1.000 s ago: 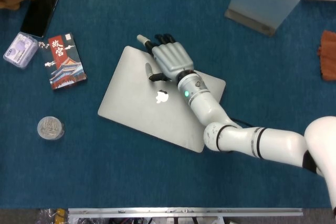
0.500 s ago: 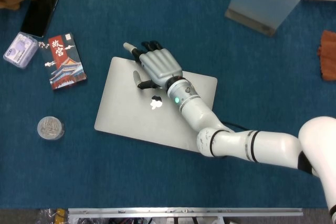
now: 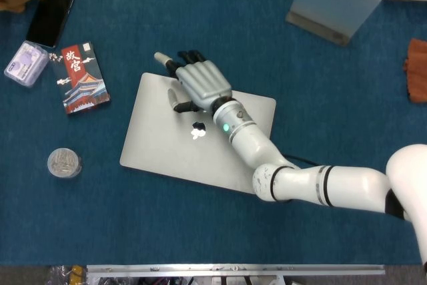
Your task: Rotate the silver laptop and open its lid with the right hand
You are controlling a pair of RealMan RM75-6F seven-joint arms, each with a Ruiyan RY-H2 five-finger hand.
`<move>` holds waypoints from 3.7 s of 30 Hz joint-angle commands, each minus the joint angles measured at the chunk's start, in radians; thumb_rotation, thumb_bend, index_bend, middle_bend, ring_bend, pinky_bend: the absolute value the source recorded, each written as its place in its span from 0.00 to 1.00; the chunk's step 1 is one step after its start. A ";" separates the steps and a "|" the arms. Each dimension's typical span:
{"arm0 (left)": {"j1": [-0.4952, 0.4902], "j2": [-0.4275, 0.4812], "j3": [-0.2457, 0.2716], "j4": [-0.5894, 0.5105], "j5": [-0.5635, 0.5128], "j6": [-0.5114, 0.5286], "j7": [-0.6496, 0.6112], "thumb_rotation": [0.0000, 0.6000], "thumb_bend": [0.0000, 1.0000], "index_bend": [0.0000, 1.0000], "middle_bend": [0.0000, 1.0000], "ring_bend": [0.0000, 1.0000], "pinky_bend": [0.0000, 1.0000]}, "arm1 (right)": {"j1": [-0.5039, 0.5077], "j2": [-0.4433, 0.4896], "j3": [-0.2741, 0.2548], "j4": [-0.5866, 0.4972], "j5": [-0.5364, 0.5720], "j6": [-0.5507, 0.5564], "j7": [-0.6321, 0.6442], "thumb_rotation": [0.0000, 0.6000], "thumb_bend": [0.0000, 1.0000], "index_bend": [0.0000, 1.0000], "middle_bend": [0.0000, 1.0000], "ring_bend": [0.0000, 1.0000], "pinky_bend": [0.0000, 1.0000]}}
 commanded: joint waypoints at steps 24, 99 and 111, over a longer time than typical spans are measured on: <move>0.008 -0.005 0.002 0.010 0.002 0.006 -0.008 1.00 0.32 0.05 0.07 0.05 0.00 | 0.018 -0.052 -0.013 0.076 0.003 -0.049 0.002 0.58 0.57 0.00 0.32 0.00 0.03; 0.009 0.030 0.006 -0.054 0.026 0.022 0.058 1.00 0.32 0.05 0.07 0.05 0.00 | -0.224 0.049 -0.334 -0.410 -0.571 0.147 -0.155 0.85 0.14 0.00 0.13 0.00 0.03; 0.001 0.024 0.005 -0.050 0.023 0.007 0.059 1.00 0.32 0.05 0.07 0.05 0.00 | -0.252 0.012 -0.345 -0.326 -0.594 0.147 -0.173 0.85 0.15 0.00 0.13 0.00 0.03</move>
